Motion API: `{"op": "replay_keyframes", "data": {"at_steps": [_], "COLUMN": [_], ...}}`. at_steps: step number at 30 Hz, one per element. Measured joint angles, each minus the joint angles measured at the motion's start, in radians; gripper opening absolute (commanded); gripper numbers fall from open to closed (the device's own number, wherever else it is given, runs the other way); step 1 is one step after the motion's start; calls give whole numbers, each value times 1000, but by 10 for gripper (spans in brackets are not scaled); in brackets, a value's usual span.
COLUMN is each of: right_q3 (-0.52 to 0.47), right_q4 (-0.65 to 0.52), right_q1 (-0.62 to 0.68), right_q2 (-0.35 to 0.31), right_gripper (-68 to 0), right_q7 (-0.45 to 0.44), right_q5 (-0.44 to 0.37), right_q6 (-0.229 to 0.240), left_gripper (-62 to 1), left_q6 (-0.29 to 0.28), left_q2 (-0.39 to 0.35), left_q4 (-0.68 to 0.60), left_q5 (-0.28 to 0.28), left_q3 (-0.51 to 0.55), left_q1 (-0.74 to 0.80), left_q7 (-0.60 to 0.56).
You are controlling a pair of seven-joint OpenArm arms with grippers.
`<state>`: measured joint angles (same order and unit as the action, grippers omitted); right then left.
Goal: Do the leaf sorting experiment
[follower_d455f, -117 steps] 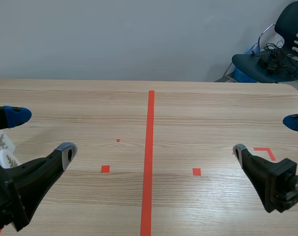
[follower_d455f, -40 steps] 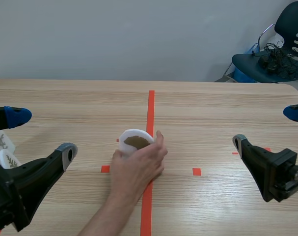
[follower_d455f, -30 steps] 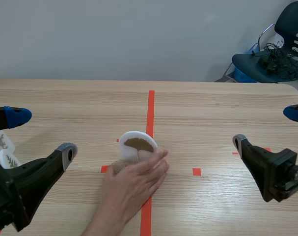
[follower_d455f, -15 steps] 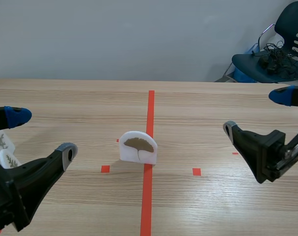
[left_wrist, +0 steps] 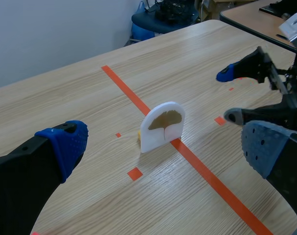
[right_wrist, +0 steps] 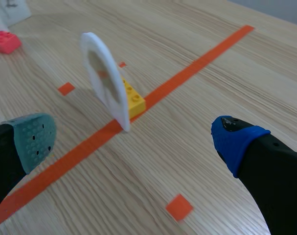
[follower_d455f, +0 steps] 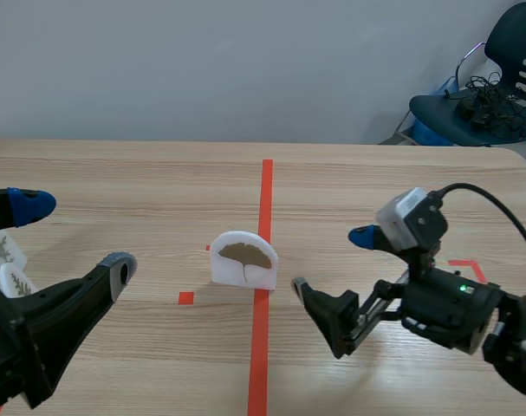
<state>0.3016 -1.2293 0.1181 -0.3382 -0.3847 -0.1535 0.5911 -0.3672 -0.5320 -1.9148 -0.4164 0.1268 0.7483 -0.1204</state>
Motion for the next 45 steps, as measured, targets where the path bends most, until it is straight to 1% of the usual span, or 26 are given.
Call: {"op": "replay_keyframes", "data": {"at_steps": [1,2,5,6,7,10,12,13,15,17,18,21,22,23,26,29,32,33,35,36,37,40,41,44,45], "right_q3": [25,48,108,124,142,203,245,263,293,311,317,323,330,334,340,340,340,340,337,328,314,227,188,46,-2], "right_q4": [22,44,106,127,145,188,210,220,238,253,260,280,283,283,283,283,283,281,258,229,192,43,-8,-147,-182], "right_q1": [-21,-39,-87,-101,-113,-145,-165,-174,-188,-193,-192,-189,-189,-189,-189,-189,-185,-184,-180,-169,-153,-77,-46,63,102], "right_q2": [13,28,73,85,97,132,153,162,178,183,183,182,180,180,180,180,179,177,164,150,134,63,38,-32,-50], "right_gripper": [4,4,4,4,4,4,4,-7,-64,-179,-253,-443,-490,-517,-556,-599,-599,-599,-599,-599,-599,-599,-599,-599,-598], "right_q7": [-19,-34,-38,-46,-56,-71,-71,-71,-71,-71,-71,-71,-71,-71,-73,-108,-210,-230,-235,-232,-227,-208,-204,-148,-126], "right_q5": [12,16,20,49,80,122,121,121,120,120,119,117,117,117,117,116,117,116,112,88,47,-85,-110,-143,-171], "right_q6": [-12,-42,-158,-183,-196,-262,-298,-315,-362,-391,-395,-394,-395,-393,-396,-397,-397,-401,-419,-415,-415,-417,-419,-419,-419], "left_gripper": [14,14,14,14,14,14,14,14,14,14,14,14,14,14,14,14,14,14,14,14,14,14,14,14,14], "left_q6": [0,0,0,0,0,0,0,0,0,0,0,0,0,0,0,0,0,0,0,0,0,0,0,0,0], "left_q2": [0,0,0,0,0,0,0,0,0,0,0,0,0,0,0,0,0,0,0,0,0,0,0,0,0], "left_q4": [0,0,0,0,0,0,0,0,0,0,0,0,0,0,0,0,0,0,0,0,0,0,0,0,0], "left_q5": [0,0,0,0,0,0,0,0,0,0,0,0,0,0,0,0,0,0,0,0,0,0,0,0,0], "left_q3": [0,0,0,0,0,0,0,0,0,0,0,0,0,0,0,0,0,0,0,0,0,0,0,0,0], "left_q1": [0,0,0,0,0,0,0,0,0,0,0,0,0,0,0,0,0,0,0,0,0,0,0,0,0], "left_q7": [0,0,0,0,0,0,0,0,0,0,0,0,0,0,0,0,0,0,0,0,0,0,0,0,0]}}
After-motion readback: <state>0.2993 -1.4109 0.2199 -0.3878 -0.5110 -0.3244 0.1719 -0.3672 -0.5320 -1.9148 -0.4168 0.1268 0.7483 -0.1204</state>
